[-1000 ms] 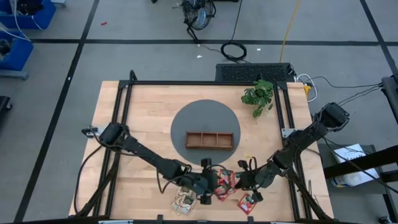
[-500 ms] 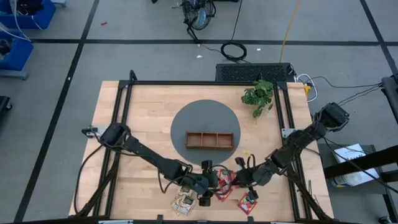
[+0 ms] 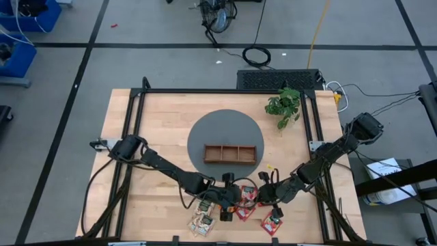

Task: Pick & Place Tea
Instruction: Put the red tea bag into the right section of the wooden organizer

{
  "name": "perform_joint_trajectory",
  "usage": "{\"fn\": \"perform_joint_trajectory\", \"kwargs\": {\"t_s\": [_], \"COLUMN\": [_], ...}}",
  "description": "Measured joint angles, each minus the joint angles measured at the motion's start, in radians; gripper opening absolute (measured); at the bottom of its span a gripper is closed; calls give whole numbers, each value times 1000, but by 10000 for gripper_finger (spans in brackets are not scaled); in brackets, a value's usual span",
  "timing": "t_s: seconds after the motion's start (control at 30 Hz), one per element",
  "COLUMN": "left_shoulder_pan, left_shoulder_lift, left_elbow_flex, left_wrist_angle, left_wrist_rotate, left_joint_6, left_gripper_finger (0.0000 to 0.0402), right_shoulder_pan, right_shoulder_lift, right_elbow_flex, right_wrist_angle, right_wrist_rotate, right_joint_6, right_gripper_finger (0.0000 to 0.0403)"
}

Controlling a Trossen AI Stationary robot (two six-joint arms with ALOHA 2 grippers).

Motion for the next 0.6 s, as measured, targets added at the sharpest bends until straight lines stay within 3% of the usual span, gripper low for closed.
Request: {"fn": "perform_joint_trajectory", "kwargs": {"t_s": [0.5, 0.6], "left_shoulder_pan": [-26, -28], "left_shoulder_lift": [-3, -3], "left_elbow_flex": [1, 1], "left_wrist_angle": [-93, -70], "left_wrist_rotate": [21, 75], "left_joint_6": [-47, -53], "left_gripper_finger": [2, 2], "right_shoulder_pan": [20, 20], "right_shoulder_lift": [0, -4], "right_elbow_flex": [-1, 0], "right_wrist_angle": [-80, -76], "right_wrist_rotate": [-2, -2], "right_joint_6": [56, 56], "right_gripper_finger": [0, 0]}}
